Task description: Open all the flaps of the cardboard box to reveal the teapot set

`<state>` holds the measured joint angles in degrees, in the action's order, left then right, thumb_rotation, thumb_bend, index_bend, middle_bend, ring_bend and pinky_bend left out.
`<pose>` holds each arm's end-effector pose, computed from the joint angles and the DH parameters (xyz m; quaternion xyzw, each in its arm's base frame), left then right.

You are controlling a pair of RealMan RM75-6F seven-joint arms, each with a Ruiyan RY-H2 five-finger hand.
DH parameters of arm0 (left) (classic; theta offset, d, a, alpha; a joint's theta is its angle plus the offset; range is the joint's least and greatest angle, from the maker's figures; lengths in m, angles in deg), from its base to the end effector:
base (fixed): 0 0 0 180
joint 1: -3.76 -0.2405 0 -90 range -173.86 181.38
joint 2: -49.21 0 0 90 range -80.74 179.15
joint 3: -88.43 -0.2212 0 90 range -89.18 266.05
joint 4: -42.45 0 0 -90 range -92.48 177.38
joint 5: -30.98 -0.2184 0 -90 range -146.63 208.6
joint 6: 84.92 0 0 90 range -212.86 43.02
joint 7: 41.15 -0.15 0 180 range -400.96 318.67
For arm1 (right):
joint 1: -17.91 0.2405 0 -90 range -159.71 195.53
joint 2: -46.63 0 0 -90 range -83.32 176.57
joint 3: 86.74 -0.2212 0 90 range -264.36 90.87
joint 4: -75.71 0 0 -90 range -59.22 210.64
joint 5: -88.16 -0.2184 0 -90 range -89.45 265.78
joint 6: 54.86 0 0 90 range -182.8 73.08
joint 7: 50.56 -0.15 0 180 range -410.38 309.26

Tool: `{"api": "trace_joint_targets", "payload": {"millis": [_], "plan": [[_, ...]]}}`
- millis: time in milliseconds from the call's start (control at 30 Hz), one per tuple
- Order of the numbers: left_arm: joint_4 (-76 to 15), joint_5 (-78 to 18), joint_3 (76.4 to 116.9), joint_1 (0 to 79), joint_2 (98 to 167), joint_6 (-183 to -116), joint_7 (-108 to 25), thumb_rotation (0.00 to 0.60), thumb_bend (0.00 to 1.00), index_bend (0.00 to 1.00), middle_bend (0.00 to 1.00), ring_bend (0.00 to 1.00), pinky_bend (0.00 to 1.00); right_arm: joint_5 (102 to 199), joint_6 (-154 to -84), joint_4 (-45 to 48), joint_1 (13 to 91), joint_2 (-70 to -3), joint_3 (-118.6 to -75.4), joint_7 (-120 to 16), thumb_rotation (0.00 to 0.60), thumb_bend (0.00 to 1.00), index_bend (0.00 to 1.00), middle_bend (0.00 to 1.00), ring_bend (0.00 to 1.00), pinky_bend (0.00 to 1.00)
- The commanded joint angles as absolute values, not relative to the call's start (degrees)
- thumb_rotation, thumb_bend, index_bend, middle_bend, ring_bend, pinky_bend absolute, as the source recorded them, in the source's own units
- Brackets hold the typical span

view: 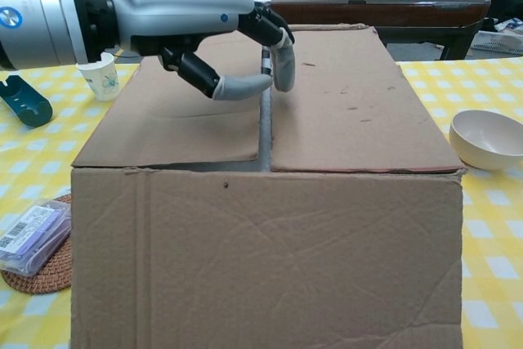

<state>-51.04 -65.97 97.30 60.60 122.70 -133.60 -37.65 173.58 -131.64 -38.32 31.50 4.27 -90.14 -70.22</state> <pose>-0.0113 0.3084 0.0112 -0.8637 -0.1646 -0.4349 0.1945 -0.2097 -0.2146 0.1832 0.5806 -0.4822 0.4746 0.4529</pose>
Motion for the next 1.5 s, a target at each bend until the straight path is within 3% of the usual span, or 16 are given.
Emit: {"api": "trace_joint_targets", "payload": {"millis": [33,933,1500], "plan": [[-51.0,-65.7,96.9,60.7,123.0,-133.8,-39.3,0.257,0.49,0.45,0.35,0.12,0.00,173.7,-131.6,-38.2,31.4,4.2,-90.2,-70.3,0.600,0.67,0.29,0.25,0.17,0.24],[-50.8,-65.9,94.8,59.4,123.3,-138.3,-52.7,0.231,0.49,0.51,0.41,0.14,0.00,174.4,-132.3,-37.4,29.5,4.0,-90.8,-71.9,0.600,0.67,0.29,0.25,0.17,0.24],[-61.8,-63.9,97.1,53.8,110.2,-146.5,-50.3,0.230,0.49,0.51,0.42,0.15,0.00,174.9,-132.2,-36.9,29.5,3.8,-91.6,-73.1,0.600,0.67,0.29,0.24,0.17,0.24]]}}
